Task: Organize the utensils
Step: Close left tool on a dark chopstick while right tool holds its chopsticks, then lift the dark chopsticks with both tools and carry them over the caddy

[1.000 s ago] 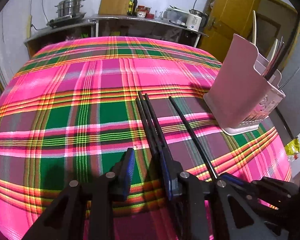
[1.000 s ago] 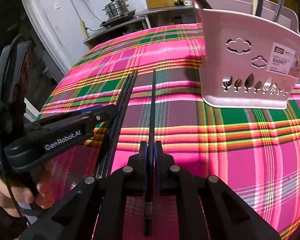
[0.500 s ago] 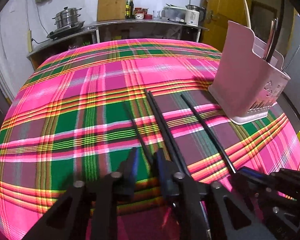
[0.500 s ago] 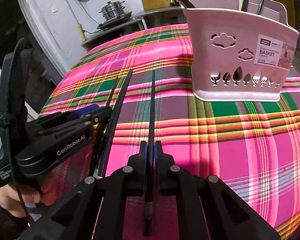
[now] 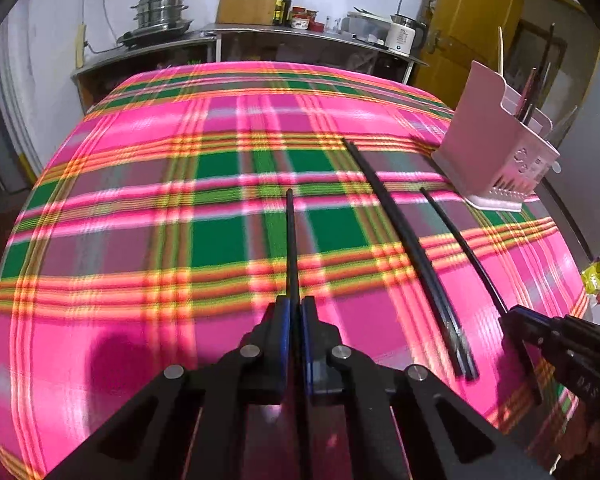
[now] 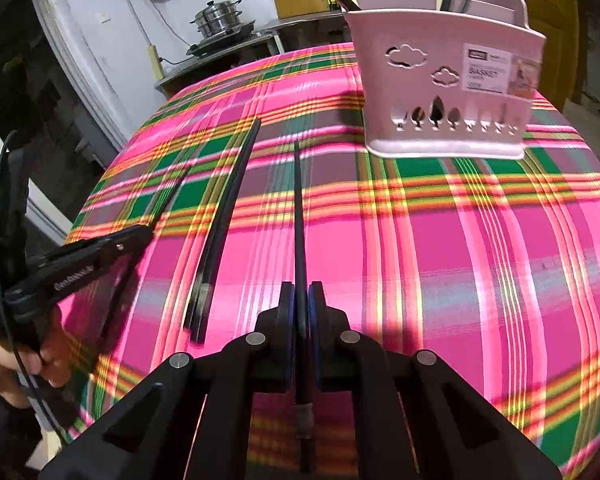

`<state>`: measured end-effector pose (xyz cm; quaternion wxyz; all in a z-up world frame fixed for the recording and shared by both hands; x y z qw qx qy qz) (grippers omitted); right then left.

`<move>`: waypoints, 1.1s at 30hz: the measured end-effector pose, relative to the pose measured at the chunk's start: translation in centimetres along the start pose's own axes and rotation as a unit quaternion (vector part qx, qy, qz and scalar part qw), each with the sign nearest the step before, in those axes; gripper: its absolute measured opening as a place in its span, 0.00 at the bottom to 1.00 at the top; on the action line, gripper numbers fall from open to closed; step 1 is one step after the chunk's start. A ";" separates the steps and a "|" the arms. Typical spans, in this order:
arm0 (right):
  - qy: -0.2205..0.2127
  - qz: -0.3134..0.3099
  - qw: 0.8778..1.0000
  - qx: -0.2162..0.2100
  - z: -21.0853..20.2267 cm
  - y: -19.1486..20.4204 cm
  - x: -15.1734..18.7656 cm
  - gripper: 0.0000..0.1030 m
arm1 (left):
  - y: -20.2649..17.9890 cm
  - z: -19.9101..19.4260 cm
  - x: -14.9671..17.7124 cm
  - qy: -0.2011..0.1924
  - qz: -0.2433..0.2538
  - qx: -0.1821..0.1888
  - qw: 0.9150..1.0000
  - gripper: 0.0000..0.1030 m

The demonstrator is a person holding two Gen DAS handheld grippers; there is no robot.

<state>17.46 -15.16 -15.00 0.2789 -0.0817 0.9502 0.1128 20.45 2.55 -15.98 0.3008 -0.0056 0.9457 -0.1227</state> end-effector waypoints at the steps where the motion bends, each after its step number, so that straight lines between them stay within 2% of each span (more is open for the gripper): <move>1: 0.002 -0.001 1.000 0.001 -0.3 0.0 0.5 0.07 | 0.3 -0.4 0.5 0.002 -0.004 0.003 1.000 0.05; 6: 0.013 -0.013 1.000 0.001 -0.7 0.1 1.3 0.07 | 0.8 -1.3 1.4 0.009 -0.006 0.013 1.000 0.05; 14: 0.016 -0.050 0.999 0.007 1.0 1.4 -1.5 0.15 | 0.3 -0.2 0.1 0.008 0.015 0.005 1.000 0.08; 17: 0.017 -0.060 0.998 0.009 2.0 1.8 -2.6 0.15 | 0.2 0.4 -0.6 0.009 0.019 0.006 1.000 0.11; 28: 0.018 -0.058 0.998 -0.001 4.6 2.4 -5.8 0.14 | -0.2 1.7 -2.0 0.007 0.032 -0.004 0.999 0.12; 33: 0.019 -0.056 0.998 0.002 5.0 2.4 -6.4 0.07 | -0.5 2.0 -2.3 0.006 0.043 -0.011 0.999 0.12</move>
Point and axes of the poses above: each gripper's, at about its wrist camera, not at the fingertips, and z roughly the way its jaws point, y to its left, x to its underside, the point moved 6 cm from there along z, roughly the way its jaws point, and after that the axes turned 6 degrees about x, right-handed, at the moved point
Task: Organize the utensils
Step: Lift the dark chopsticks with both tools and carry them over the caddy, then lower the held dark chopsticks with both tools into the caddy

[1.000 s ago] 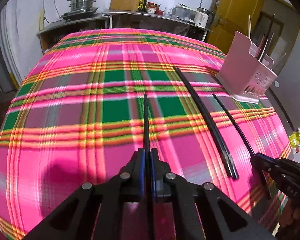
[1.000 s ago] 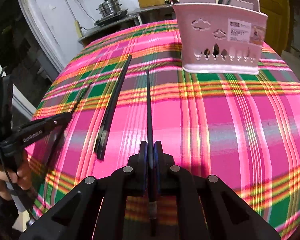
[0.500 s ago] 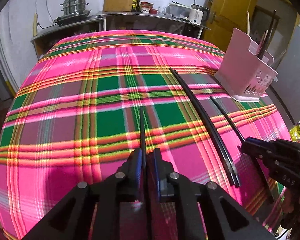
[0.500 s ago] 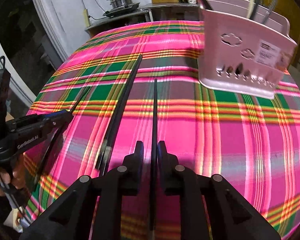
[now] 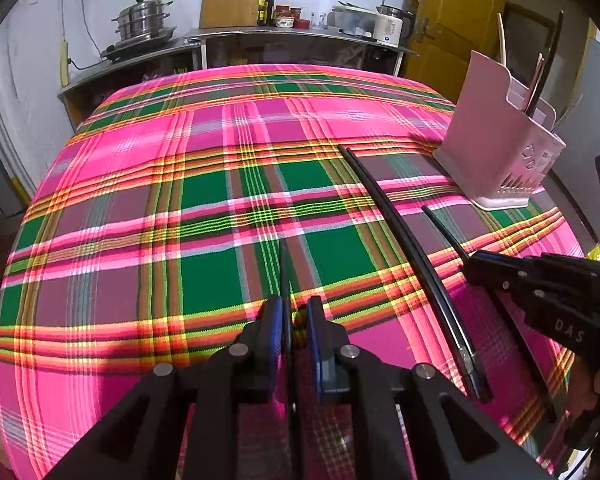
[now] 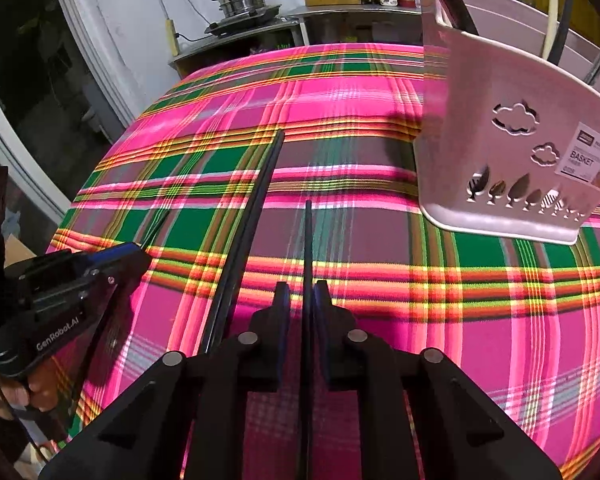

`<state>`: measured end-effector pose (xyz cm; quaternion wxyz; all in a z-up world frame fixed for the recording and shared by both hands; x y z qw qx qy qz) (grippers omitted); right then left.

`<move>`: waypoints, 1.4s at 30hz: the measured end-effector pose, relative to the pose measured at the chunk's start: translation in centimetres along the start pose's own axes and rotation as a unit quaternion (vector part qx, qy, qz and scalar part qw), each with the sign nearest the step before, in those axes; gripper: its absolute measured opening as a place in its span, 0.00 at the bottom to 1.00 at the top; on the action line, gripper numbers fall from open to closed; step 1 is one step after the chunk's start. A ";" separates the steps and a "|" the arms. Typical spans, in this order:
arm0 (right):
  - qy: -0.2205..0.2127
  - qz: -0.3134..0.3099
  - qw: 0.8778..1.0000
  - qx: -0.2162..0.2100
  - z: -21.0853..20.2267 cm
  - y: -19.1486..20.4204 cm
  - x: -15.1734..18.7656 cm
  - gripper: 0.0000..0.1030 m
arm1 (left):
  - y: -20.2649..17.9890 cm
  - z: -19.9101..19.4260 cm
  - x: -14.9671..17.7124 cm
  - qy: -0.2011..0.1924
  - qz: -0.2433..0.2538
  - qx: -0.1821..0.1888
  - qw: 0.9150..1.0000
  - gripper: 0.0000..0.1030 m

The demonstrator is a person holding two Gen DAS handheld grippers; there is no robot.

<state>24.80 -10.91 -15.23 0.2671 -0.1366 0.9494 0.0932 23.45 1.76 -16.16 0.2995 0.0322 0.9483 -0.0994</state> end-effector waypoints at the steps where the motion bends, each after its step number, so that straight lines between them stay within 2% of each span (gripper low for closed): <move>1: 0.001 0.002 1.000 -0.002 0.0 0.0 0.0 0.07 | -0.1 0.0 -0.1 -0.001 0.002 -0.003 1.000 0.12; 3: 0.004 0.006 1.000 -0.004 0.0 -0.1 -0.2 0.06 | -0.1 0.1 -0.1 -0.002 0.003 -0.006 1.000 0.11; 6: 0.007 0.007 1.000 -0.009 -0.1 -0.1 -0.3 0.05 | 0.0 0.1 -0.3 0.002 -0.005 0.001 1.000 0.04; 11: -0.013 0.005 1.000 -0.018 -1.9 0.0 -0.7 0.05 | -0.1 -1.0 -0.6 -0.005 -0.009 0.013 1.000 0.04; 21: -0.074 0.015 0.997 -0.032 -7.9 0.1 -2.0 0.05 | -2.0 -7.4 -3.3 -0.064 0.007 0.039 0.997 0.04; 32: -0.144 0.030 0.989 -0.028 -15.1 -1.1 -3.0 0.05 | -5.0 -14.1 -6.3 -0.129 0.029 0.077 0.988 0.04; 42: -0.174 0.038 0.984 -0.016 -18.2 -2.4 -3.6 0.05 | -7.9 -16.5 -8.4 -0.148 0.042 0.110 0.982 0.04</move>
Point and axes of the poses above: each gripper's, at about its wrist camera, not at the fingertips, and z roughly the way its jaws point, y to its left, x to its underside, the point moved 6 cm from there along z, roughly the way its jaws point, and after that the axes turned 6 degrees about x, right-handed, at the moved point
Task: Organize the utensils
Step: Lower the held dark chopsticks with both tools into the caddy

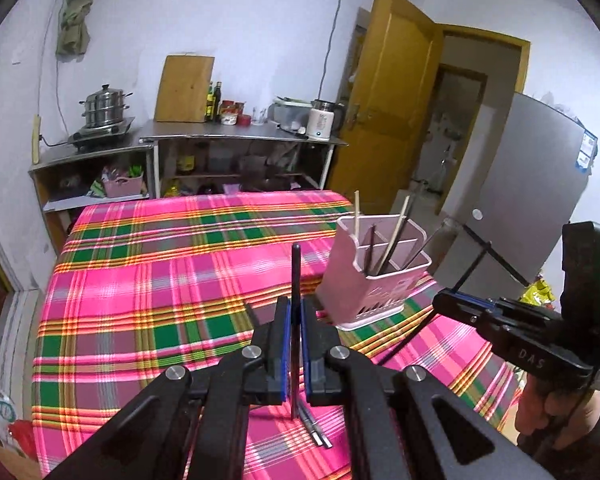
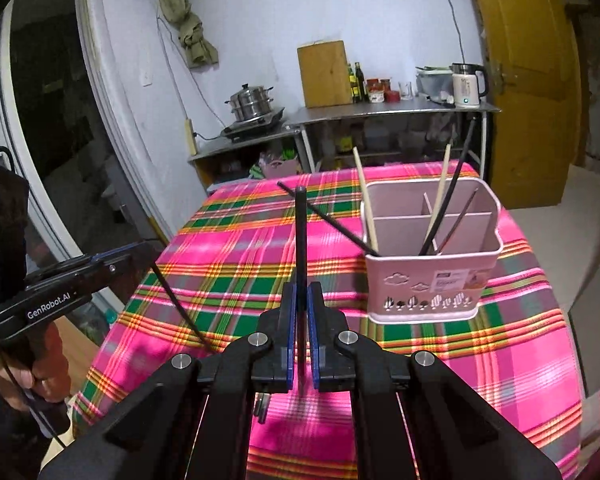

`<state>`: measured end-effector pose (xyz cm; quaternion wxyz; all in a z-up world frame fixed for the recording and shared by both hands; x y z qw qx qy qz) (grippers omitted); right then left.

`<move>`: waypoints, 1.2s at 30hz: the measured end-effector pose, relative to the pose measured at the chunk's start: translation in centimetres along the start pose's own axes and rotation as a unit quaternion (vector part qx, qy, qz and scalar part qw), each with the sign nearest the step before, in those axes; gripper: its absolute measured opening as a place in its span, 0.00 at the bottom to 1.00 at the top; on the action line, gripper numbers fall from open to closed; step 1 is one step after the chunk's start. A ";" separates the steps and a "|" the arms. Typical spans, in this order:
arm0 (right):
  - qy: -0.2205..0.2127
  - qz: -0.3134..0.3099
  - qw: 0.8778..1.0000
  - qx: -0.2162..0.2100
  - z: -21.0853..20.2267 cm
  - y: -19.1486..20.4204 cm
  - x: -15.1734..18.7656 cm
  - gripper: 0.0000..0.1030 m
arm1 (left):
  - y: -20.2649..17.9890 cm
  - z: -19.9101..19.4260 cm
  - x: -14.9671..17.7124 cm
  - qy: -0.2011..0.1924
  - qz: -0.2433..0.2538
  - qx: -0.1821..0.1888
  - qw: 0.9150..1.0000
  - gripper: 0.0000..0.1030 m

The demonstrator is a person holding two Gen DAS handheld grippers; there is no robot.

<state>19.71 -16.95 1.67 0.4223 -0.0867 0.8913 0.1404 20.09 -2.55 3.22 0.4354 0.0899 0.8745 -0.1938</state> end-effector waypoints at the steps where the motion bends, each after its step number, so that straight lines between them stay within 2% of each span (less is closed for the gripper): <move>1: -0.003 0.000 1.000 0.001 -0.2 -0.1 -0.1 0.05 | -0.4 0.0 -0.3 -0.001 0.001 0.005 1.000 0.04; 7: -0.014 0.002 1.000 0.009 -1.4 -1.1 -0.7 0.05 | -2.6 0.8 -1.3 0.005 0.007 0.032 0.999 0.04; 17: -0.024 0.020 0.999 0.036 -2.4 -4.1 -1.7 0.05 | -6.3 4.7 -2.5 0.032 0.022 0.068 0.997 0.04; 25: -0.061 0.037 0.996 0.052 -4.0 -6.6 -5.2 0.05 | -8.0 6.2 -7.0 0.015 0.018 0.091 0.996 0.04; 30: -0.090 0.038 0.994 0.058 -4.9 -7.2 -8.1 0.05 | -8.7 6.4 -10.8 -0.011 0.015 0.098 0.995 0.04; 36: -0.119 0.034 0.990 0.062 -4.8 -7.3 -11.5 0.05 | -8.8 6.7 -14.4 -0.042 0.021 0.088 0.995 0.04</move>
Point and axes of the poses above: each gripper's, at about its wrist camera, not at the fingertips, and z roughly the way its jaws point, y to its left, x to its underside, the point moved 6 cm from there along z, roughly the way its jaws point, and after that the axes turned 6 degrees about x, right-handed, at the moved point
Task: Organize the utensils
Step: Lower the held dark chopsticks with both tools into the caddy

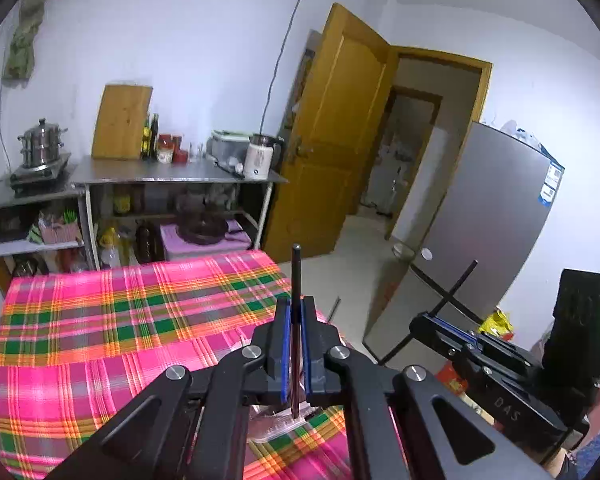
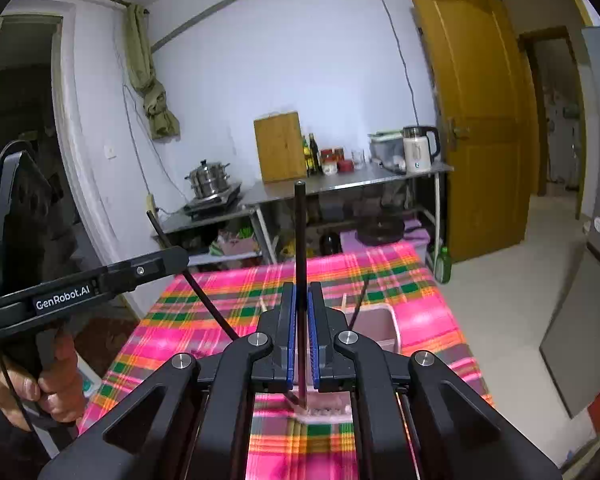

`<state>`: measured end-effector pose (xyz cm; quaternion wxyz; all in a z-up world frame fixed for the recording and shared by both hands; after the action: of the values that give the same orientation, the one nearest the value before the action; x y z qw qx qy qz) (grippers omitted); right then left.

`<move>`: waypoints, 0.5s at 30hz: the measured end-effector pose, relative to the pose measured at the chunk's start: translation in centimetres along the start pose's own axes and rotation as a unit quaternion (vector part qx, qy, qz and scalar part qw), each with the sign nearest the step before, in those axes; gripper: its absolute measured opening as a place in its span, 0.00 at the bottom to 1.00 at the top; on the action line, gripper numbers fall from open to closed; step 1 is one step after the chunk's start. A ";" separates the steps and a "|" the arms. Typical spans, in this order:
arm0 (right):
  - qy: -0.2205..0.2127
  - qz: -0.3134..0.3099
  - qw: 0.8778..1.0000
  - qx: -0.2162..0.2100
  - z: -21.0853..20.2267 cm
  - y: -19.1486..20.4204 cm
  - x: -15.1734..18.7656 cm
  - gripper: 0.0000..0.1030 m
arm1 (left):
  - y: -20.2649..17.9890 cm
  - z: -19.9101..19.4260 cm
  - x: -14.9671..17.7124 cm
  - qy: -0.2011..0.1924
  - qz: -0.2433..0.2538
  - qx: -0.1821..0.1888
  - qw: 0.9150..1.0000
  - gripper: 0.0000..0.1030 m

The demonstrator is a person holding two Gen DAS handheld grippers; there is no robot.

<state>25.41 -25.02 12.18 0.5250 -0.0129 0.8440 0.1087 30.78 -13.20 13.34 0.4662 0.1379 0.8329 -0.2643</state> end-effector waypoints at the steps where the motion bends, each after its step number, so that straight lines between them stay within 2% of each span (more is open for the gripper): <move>1: -0.002 0.000 1.000 0.000 0.3 0.0 -0.3 0.05 | 0.2 0.3 -0.5 -0.003 0.000 -0.003 1.000 0.04; 7: 0.010 0.001 1.000 0.006 2.9 -0.4 -0.1 0.05 | 1.6 3.1 -0.9 0.006 0.001 -0.015 1.000 0.04; 15: 0.019 0.013 1.000 0.011 4.7 -1.2 0.1 0.05 | 3.6 6.3 0.5 0.030 -0.011 -0.021 0.999 0.04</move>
<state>29.68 -25.27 9.89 0.5079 0.0017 0.8548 0.1061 36.69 -13.89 9.14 0.4409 0.1274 0.8532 -0.2477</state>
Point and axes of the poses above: each gripper's, at about its wrist camera, not at the fingertips, and z roughly the way its jaws point, y to its left, x to its underside, the point moved 6 cm from there along z, roughly the way its jaws point, and after that the axes turned 6 degrees about x, right-handed, at the moved point
